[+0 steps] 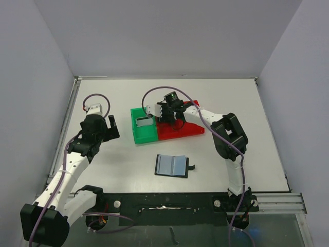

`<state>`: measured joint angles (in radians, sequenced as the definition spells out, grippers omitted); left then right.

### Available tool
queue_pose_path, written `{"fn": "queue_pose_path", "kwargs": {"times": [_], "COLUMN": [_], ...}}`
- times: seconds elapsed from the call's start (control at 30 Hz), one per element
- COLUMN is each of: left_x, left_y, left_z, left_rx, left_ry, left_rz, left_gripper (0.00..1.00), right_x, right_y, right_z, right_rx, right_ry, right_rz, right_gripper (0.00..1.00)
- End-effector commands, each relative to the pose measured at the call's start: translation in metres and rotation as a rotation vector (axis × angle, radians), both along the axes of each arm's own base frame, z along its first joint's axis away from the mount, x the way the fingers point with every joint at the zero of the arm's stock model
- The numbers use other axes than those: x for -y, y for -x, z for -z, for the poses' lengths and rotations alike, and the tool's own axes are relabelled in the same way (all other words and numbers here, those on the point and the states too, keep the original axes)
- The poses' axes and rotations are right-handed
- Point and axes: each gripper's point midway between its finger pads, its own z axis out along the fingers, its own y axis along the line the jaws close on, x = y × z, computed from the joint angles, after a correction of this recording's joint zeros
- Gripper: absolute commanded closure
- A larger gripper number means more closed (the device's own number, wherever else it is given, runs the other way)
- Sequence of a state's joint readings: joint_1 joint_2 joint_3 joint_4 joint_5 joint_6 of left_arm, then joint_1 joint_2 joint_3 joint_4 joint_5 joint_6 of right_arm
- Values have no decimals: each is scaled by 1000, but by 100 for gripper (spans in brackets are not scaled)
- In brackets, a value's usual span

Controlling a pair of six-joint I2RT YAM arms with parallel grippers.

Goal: Take the credit cards out of the card holder

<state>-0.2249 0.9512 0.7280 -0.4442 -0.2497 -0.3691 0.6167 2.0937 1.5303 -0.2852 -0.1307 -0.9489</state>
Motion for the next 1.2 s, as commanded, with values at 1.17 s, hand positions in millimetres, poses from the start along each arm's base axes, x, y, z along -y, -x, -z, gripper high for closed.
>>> {"fn": "queue_pose_path", "kwargs": {"times": [1.17], "left_x": [6], "left_y": [-10], "left_z": [-14], "left_rx": [46], "left_ry": [15], "left_rz": [33], "left_gripper": [11], "right_x": [5], "right_y": [19], "right_z": [-181], "right_rx": [156], "right_ry": [-583], "right_rz": [256], "right_gripper": [35]}}
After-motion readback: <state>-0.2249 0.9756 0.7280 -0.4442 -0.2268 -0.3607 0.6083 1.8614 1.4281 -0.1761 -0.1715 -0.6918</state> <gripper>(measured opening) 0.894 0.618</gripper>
